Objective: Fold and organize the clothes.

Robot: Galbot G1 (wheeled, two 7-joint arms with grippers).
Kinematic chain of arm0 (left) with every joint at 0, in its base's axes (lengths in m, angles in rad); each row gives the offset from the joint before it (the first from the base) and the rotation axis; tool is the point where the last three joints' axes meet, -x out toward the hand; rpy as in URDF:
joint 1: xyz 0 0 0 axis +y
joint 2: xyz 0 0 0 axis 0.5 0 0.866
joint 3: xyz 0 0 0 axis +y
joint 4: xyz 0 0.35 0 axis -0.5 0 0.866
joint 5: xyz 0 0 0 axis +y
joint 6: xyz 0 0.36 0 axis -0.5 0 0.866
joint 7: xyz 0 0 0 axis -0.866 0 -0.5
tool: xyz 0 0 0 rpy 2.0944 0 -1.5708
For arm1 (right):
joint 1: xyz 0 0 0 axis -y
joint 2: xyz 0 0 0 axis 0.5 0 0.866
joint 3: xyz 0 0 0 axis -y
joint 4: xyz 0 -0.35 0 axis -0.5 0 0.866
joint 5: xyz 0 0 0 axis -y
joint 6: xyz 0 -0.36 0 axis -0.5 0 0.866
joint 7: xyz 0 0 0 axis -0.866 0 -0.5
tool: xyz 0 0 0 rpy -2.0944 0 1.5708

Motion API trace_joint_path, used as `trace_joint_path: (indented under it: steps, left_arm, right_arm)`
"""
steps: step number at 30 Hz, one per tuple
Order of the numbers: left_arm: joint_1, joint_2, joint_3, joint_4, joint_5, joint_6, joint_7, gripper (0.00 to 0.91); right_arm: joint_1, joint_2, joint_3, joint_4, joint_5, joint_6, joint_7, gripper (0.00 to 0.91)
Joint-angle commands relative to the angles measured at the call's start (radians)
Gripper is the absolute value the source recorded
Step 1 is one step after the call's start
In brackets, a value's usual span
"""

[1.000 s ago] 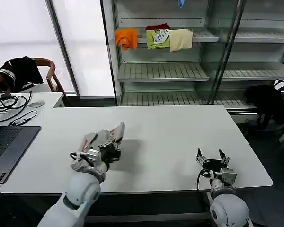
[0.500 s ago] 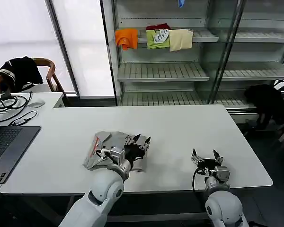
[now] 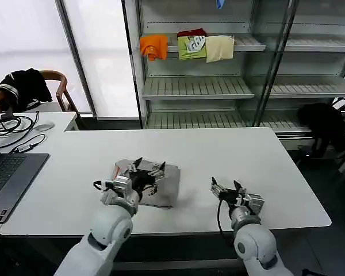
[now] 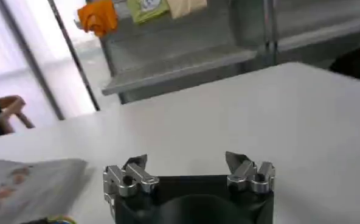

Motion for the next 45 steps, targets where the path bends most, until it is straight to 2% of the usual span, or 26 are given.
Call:
trace_joint_path:
  steps: [1,8,21,26,33,38,39,42,45]
  left_arm:
    - [0.090,0.151,-0.245,-0.053,0.010,0.012,-0.017,0.907]
    - [0.142,0.161,-0.314,-0.071,0.002,0.008,-0.017,0.907]
    - [0.169,0.153,-0.346,-0.066,0.000,0.005,-0.016,0.907]
    - [0.177,0.149,-0.349,-0.063,-0.006,0.005,-0.016,0.907]
    - [0.179,0.138,-0.349,-0.061,-0.012,0.005,-0.017,0.907]
    - [0.186,0.134,-0.351,-0.054,-0.010,0.002,-0.015,0.907]
    - [0.186,0.134,-0.352,-0.052,-0.011,0.001,-0.015,0.907]
    - [0.184,0.134,-0.352,-0.047,-0.012,0.001,-0.015,0.907]
    - [0.184,0.132,-0.352,-0.041,-0.012,-0.001,-0.016,0.907]
  right_arm:
    - [0.177,0.074,-0.186,-0.069,0.158,-0.040,0.111,0.907]
    - [0.231,0.151,-0.272,-0.144,0.116,-0.040,0.153,0.907]
    - [0.224,0.182,-0.329,-0.188,0.076,-0.041,0.211,0.907]
    - [0.196,0.175,-0.321,-0.166,0.072,-0.041,0.222,0.867]
    - [0.183,0.174,-0.311,-0.191,0.060,-0.040,0.219,0.746]
    - [0.178,0.180,-0.313,-0.209,0.044,-0.040,0.206,0.725]
    - [0.181,0.184,-0.312,-0.218,0.043,-0.040,0.207,0.695]
    - [0.181,0.183,-0.312,-0.232,0.033,-0.040,0.201,0.494]
    - [0.176,0.180,-0.312,-0.229,0.022,-0.039,0.192,0.071]
